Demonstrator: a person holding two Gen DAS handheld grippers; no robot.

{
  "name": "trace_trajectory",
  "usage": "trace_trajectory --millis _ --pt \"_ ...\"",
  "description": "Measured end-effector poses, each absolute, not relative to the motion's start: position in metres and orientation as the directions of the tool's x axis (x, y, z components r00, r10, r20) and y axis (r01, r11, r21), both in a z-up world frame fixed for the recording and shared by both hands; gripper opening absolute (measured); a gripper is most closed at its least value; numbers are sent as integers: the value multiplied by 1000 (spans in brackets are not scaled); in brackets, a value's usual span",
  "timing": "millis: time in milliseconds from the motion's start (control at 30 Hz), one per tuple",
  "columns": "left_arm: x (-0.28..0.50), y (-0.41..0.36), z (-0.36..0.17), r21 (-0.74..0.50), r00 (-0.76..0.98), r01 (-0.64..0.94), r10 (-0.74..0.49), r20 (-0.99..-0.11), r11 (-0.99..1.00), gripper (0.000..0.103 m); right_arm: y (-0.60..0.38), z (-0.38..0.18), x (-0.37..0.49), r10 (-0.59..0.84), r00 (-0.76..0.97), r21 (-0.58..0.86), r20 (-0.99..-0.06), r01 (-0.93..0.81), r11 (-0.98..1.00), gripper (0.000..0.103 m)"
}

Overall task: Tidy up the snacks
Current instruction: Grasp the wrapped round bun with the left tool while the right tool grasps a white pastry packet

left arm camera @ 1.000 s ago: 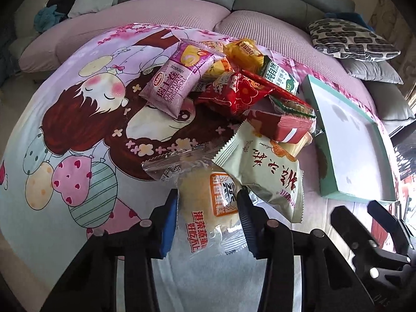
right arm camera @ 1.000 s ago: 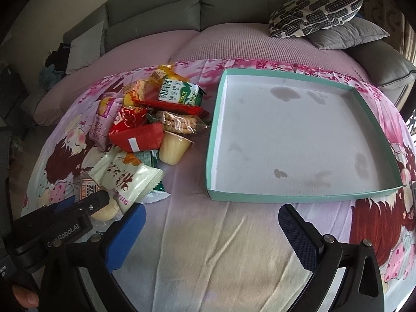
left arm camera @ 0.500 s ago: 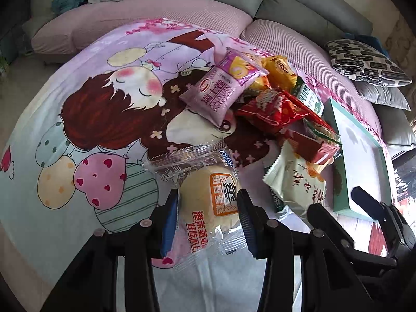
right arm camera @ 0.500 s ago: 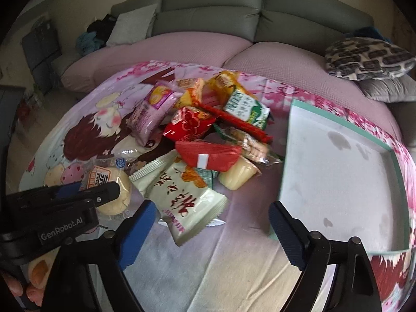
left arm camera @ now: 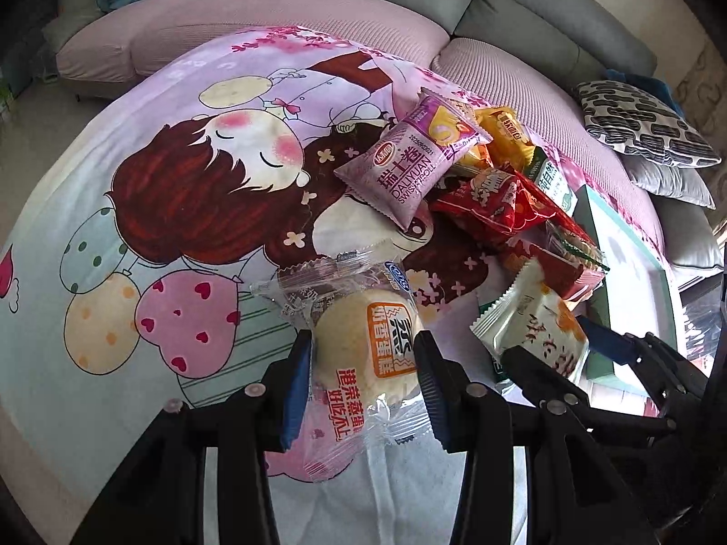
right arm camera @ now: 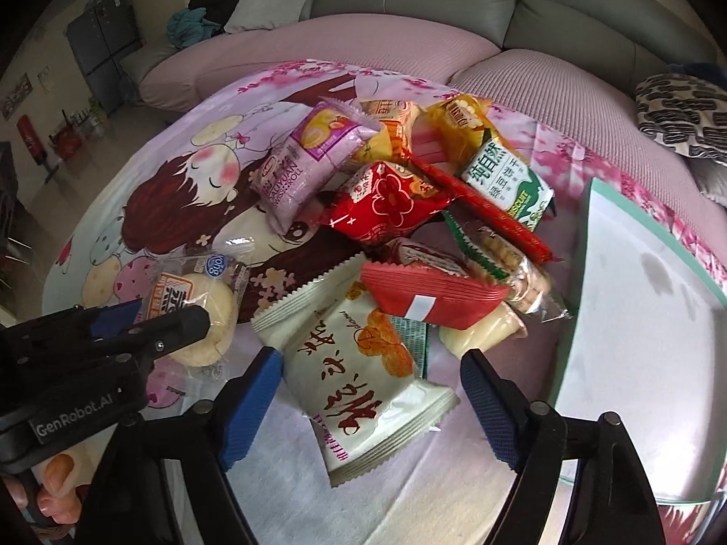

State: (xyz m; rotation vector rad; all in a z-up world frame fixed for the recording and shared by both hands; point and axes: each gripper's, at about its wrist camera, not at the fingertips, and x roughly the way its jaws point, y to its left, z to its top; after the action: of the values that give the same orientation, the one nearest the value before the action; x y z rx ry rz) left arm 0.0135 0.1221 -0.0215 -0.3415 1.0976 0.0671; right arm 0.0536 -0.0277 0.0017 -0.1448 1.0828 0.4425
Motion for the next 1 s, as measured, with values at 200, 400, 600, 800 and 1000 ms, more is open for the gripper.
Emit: trace_trajectory --millis 200,400,600,800,1000 --pt "13 119 -21 -218 461 -212 -99 -882 953 46 -23 -1 47 287 385 105 -877 -430 897 73" --pt "12 117 -20 -205 461 -210 -88 -883 956 46 -23 -6 37 278 383 100 -881 -423 900 70" --pt "12 109 -20 -192 459 -193 -84 -885 962 46 -36 -8 30 276 376 123 -885 -383 916 52" --pt "13 91 -19 -190 455 -141 -107 -884 972 46 -66 -16 28 286 338 199 -897 -269 942 49" --pt "12 81 -18 -183 454 -123 -108 -884 976 46 -87 -12 24 305 362 241 -881 -212 947 38"
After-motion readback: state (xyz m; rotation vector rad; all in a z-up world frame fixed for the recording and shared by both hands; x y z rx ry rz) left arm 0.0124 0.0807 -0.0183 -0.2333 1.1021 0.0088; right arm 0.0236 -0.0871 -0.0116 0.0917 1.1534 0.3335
